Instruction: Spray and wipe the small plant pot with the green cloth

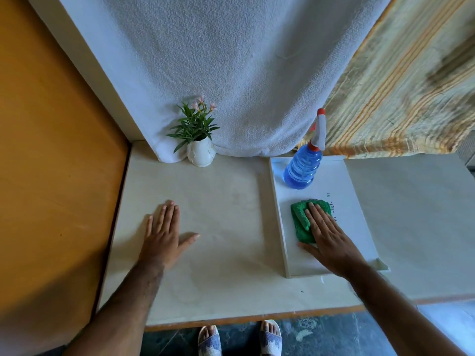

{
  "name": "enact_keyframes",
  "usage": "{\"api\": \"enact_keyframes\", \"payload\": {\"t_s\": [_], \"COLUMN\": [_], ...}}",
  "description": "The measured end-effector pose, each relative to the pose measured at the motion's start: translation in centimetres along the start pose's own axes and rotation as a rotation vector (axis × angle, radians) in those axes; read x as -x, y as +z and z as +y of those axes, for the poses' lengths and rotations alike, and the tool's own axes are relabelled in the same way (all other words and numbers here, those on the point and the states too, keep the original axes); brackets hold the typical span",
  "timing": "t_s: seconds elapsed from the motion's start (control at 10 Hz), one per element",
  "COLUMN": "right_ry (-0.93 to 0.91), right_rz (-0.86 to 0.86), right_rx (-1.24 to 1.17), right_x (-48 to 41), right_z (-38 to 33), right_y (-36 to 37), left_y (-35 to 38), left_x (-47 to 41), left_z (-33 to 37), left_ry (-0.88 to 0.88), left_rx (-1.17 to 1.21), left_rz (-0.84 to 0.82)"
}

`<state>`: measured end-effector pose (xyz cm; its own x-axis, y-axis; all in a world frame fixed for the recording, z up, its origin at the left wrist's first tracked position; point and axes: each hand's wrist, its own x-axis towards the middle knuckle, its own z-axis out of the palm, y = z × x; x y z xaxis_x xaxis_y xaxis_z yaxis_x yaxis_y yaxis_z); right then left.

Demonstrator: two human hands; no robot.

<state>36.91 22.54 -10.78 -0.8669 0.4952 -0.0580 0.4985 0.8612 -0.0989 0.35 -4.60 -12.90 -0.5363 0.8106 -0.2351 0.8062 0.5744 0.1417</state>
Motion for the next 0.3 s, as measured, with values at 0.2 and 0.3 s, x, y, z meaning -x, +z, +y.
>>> {"api": "enact_keyframes", "payload": {"t_s": [0.2, 0.3], "right_ry": [-0.138, -0.221], "right_rz": [0.251, 0.279], "right_rx": [-0.019, -0.047], "right_x": [-1.8, -4.1], "right_z": [-2.5, -5.7], "right_y": [-3.9, -8.2], "left_y": [-4.2, -7.1], "left_x": [1.1, 2.0], "left_z": [3.1, 5.1], "left_ry": [0.045, 0.129], "left_rx": [0.076, 0.022], "left_rz": [0.062, 0.210]}}
